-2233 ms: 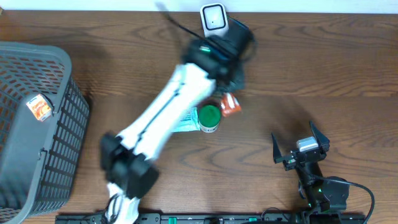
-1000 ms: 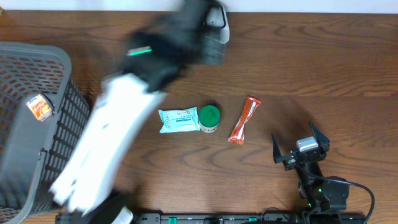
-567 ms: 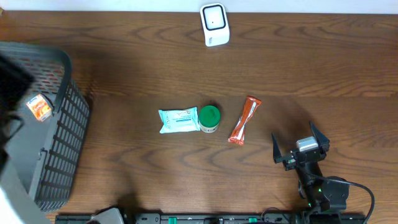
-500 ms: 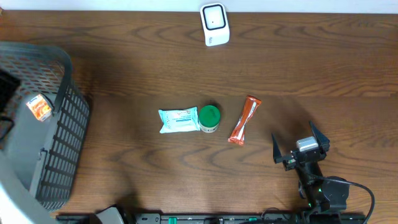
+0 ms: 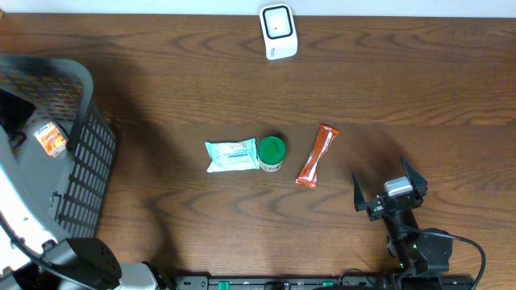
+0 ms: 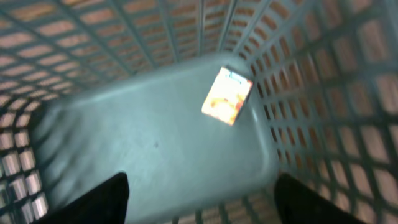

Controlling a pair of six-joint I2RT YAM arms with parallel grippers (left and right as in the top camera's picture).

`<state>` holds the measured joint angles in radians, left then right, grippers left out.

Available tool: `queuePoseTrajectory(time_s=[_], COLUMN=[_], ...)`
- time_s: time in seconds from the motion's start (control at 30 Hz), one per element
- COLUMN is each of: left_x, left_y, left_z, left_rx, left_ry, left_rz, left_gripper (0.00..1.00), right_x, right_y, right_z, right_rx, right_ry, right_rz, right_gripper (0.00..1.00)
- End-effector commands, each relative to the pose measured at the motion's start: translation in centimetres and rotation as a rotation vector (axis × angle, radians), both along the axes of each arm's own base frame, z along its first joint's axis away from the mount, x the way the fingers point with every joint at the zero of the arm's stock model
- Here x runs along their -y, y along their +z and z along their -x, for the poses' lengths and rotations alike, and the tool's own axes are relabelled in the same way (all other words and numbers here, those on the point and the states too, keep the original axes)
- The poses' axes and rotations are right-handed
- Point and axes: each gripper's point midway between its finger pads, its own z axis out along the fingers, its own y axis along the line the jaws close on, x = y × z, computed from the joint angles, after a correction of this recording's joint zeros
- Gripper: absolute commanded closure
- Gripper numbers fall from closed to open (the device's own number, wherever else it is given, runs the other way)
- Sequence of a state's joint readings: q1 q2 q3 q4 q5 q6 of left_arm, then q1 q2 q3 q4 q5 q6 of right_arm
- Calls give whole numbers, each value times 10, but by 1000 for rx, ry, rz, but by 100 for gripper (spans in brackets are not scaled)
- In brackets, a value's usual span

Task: Scan the item barcode
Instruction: 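Reach the left gripper into the basket and grasp the orange Kleenex pack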

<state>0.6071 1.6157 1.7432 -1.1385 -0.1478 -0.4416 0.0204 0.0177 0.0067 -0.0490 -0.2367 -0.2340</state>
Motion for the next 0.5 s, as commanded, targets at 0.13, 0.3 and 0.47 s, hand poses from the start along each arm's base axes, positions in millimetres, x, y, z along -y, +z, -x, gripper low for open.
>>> queuePoseTrajectory(time_s=[0.13, 0.3, 0.47], left_x=[-18, -20, -24], left_y=[-61, -93, -127], left_z=[-15, -33, -46], left_rx=[-61, -31, -62], left_ry=[-135, -182, -221], left_rz=[-84, -65, -31], left_gripper=[2, 2, 2], right_x=[1, 1, 1], right_y=[-1, -1, -1], right_z=[0, 0, 0], right_rx=[-7, -7, -7], right_ry=[-6, -6, -6], right_rz=[-12, -12, -12], right_gripper=[1, 1, 1])
